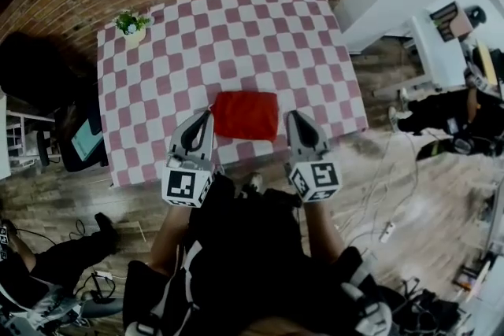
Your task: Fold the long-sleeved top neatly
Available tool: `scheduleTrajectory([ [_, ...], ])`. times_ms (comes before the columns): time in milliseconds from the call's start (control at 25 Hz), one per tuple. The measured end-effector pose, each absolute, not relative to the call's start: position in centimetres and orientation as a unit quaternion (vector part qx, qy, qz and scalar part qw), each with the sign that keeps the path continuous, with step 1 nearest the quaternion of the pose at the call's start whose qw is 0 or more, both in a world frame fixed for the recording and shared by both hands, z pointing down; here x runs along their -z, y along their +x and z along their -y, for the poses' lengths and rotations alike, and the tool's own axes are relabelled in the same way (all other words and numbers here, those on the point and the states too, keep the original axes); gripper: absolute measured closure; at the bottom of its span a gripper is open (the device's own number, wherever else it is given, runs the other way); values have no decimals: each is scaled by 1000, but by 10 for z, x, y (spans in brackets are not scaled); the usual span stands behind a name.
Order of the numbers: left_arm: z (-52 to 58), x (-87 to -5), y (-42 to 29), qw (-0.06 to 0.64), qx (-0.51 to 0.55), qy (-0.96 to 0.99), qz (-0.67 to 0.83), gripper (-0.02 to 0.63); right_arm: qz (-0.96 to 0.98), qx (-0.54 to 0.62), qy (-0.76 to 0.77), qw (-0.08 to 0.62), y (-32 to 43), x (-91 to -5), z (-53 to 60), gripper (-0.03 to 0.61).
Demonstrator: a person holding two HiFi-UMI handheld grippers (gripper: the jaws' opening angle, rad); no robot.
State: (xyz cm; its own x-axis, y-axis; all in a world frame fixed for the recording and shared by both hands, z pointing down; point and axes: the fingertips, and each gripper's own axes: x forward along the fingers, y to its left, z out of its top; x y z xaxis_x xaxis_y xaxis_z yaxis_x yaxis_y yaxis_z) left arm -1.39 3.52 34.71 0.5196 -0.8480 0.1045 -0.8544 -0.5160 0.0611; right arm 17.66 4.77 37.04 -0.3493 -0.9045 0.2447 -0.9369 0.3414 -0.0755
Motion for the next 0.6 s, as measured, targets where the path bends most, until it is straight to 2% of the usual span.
scheduleTrajectory([
  [600,-70,-362,-30,47,-49,854,516,606,812,-104,571,68,156,-371,-95,571],
])
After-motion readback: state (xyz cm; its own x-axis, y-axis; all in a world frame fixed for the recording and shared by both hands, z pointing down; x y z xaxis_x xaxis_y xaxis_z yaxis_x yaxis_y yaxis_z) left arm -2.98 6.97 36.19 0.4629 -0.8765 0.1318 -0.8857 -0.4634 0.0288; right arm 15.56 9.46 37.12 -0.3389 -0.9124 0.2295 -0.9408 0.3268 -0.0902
